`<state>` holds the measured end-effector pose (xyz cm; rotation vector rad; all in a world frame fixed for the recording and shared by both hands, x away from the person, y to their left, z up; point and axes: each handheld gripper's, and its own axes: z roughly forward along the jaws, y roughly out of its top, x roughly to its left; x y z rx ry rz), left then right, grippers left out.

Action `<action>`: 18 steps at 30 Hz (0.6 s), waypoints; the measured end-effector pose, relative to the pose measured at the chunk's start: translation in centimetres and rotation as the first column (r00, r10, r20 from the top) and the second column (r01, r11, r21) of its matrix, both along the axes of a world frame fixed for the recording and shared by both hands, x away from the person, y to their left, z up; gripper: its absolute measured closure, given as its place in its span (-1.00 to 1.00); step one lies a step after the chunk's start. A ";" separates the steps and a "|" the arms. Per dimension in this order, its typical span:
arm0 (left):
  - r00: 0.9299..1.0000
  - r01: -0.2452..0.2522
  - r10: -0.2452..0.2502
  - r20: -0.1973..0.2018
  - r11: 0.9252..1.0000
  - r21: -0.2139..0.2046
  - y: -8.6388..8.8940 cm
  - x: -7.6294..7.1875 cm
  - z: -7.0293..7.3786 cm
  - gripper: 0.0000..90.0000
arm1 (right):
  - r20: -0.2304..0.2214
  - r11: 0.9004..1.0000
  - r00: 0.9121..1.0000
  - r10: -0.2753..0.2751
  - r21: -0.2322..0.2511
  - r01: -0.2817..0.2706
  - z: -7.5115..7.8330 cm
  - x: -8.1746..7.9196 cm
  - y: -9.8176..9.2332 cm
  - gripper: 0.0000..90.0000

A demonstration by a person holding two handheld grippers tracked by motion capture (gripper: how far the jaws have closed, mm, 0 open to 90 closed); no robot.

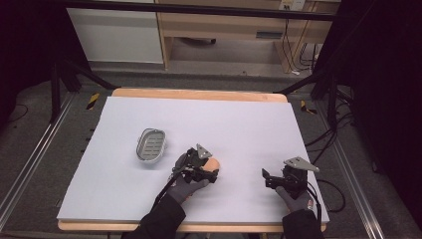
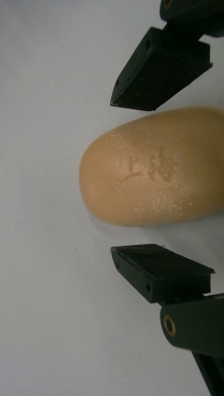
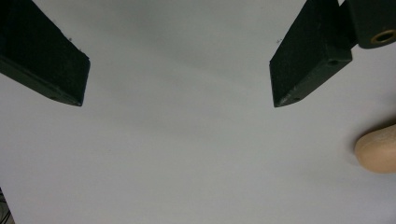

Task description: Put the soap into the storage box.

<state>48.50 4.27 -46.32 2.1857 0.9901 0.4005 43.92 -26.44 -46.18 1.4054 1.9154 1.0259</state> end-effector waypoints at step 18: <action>0.999 0.003 -0.002 -0.041 1.000 0.025 -0.6 0.2 -1.0 -0.43 | -0.003 1.000 1.000 0.001 -0.002 -0.001 0.0 0.0 0.0 -0.88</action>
